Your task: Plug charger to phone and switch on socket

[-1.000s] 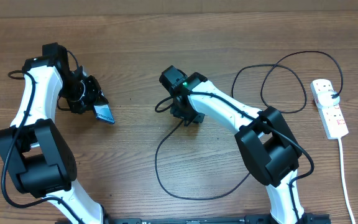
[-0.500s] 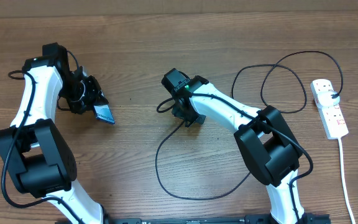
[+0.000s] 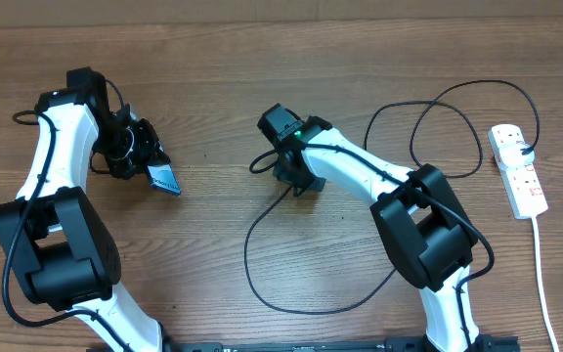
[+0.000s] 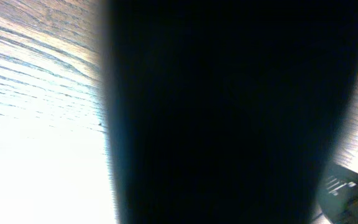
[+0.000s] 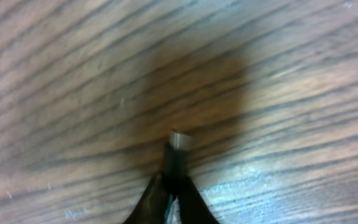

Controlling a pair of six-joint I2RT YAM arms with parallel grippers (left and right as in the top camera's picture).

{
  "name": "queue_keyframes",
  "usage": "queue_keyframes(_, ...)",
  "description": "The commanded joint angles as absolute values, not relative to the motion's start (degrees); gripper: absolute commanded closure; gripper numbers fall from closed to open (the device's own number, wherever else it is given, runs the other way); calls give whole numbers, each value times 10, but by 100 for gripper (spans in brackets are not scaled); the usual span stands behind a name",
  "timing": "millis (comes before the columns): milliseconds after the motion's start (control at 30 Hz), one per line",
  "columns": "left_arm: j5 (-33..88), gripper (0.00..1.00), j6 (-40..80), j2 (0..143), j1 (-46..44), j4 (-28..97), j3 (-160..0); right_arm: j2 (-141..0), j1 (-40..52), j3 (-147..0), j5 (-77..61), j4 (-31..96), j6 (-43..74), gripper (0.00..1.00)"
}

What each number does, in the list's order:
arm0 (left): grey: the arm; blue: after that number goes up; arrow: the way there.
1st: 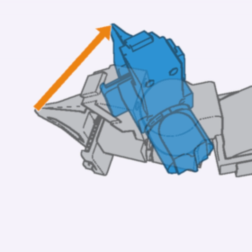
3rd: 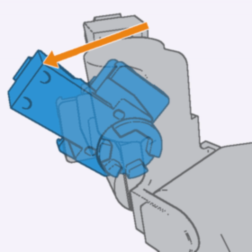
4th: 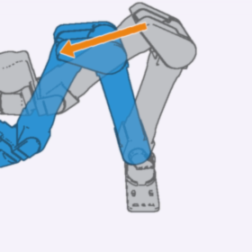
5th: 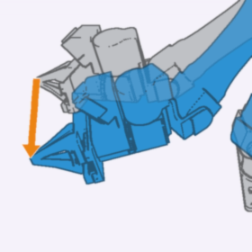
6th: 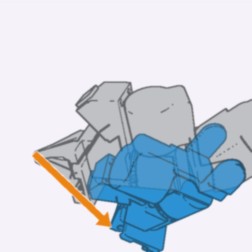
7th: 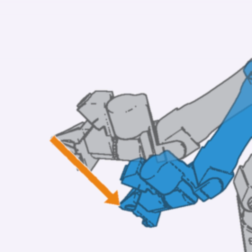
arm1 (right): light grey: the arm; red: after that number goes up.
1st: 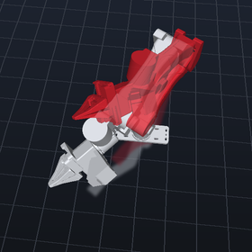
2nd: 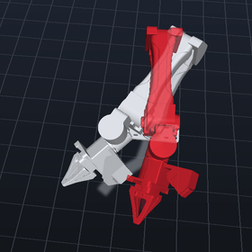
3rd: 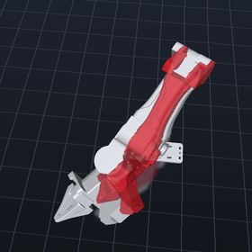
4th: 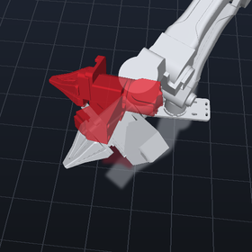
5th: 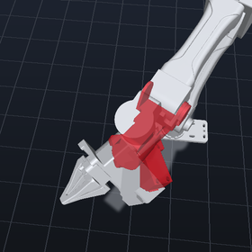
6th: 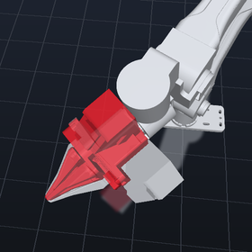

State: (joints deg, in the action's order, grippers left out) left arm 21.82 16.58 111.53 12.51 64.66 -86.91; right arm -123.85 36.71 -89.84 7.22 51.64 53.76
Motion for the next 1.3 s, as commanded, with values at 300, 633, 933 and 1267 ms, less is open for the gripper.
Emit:
queue_keyframes(300,489,96,58,1105,128,628,-872,-1235,325,-903,-287,501,235,96)
queue_keyframes(633,711,96,43,1105,127,580,-872,-1217,298,-903,-659,506,3,96)
queue_keyframes(933,780,96,61,1105,127,544,-872,-1215,311,-904,-844,501,-83,96)
queue_keyframes(1267,781,96,146,1105,124,537,-872,-1156,311,-905,-790,456,-20,96)
